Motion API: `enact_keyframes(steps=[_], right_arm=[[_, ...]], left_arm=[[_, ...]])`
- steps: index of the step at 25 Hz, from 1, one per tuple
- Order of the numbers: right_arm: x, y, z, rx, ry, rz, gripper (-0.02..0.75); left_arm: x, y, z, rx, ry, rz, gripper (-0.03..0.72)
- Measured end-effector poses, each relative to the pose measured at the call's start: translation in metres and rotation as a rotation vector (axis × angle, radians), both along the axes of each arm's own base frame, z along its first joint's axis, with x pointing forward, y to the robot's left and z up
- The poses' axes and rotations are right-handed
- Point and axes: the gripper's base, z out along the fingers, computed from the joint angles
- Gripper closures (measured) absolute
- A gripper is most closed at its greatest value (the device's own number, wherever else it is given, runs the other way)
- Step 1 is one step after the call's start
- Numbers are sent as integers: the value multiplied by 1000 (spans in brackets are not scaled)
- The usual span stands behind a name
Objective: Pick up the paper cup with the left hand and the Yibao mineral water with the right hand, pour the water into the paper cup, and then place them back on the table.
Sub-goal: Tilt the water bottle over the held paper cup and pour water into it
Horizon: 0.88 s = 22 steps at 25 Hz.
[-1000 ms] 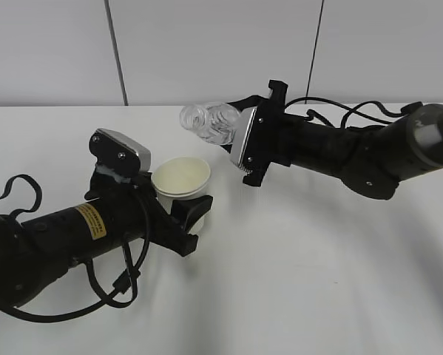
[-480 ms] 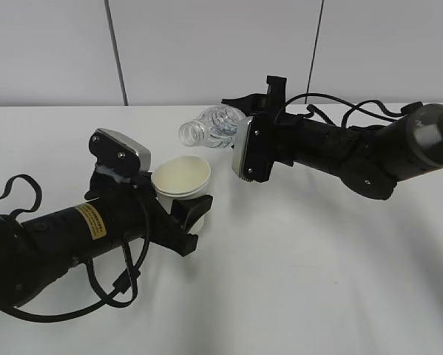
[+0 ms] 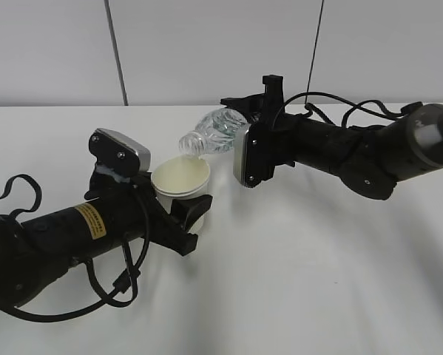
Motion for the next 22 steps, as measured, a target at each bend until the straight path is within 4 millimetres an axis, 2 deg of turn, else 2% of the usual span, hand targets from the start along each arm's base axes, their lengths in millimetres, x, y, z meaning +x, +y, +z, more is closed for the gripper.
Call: enact_keyframes(steps=[22], right_arm=[[1,-1,2,-90,-97,-5,316]], left_arm=[[0,0,-1,7,5,-3,245]])
